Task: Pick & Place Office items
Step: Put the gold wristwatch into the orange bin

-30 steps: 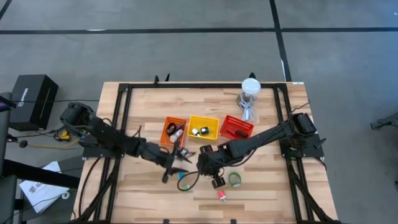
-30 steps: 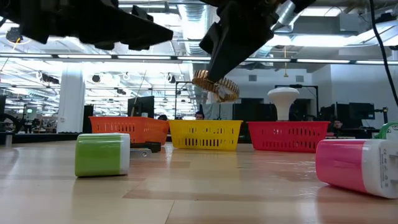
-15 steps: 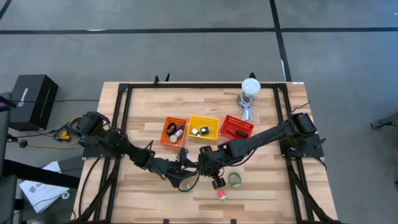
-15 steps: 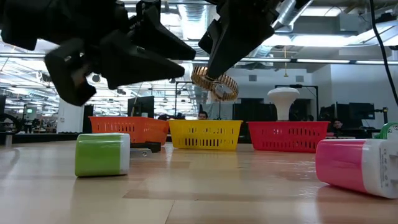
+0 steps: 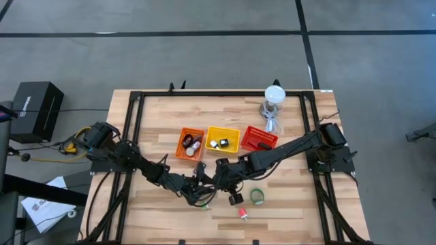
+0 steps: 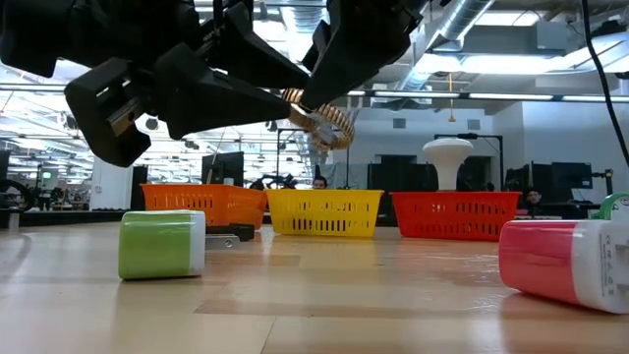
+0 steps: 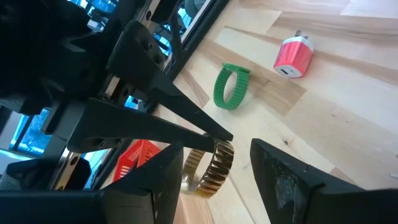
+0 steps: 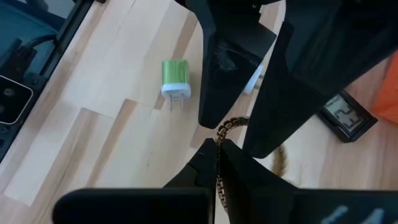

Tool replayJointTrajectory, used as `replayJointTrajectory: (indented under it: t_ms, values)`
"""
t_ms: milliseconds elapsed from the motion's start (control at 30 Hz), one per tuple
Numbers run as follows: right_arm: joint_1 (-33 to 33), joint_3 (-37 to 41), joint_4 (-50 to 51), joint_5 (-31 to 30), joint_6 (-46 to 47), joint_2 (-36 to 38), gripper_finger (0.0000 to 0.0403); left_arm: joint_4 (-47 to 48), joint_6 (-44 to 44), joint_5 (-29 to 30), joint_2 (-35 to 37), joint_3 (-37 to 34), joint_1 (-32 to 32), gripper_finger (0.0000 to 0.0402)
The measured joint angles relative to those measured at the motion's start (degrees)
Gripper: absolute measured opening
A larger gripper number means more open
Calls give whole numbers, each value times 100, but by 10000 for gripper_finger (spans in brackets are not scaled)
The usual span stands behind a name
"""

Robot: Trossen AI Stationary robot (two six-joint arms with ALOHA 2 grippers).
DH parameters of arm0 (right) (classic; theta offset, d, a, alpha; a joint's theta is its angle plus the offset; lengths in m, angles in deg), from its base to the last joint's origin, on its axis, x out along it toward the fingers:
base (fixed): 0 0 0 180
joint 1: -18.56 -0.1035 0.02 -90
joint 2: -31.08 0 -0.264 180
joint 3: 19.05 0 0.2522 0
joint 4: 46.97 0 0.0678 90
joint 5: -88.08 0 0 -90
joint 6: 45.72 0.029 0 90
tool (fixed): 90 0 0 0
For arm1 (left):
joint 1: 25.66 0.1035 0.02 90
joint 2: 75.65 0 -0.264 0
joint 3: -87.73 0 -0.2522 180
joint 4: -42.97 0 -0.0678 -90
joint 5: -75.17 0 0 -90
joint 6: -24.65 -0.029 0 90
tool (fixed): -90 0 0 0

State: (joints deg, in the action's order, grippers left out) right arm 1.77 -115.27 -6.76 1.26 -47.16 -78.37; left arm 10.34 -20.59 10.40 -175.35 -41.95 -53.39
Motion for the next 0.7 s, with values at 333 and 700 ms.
replayJointTrajectory:
  t_ms: [333, 700]
  values:
    - [-10, 7, -54, 0, 3, 0, 2, -12, 0, 9, 4, 3, 17, 141]
    - [-42, 7, -82, 0, 1, 0, 2, 34, 4, 4, 4, 7, 15, 62]
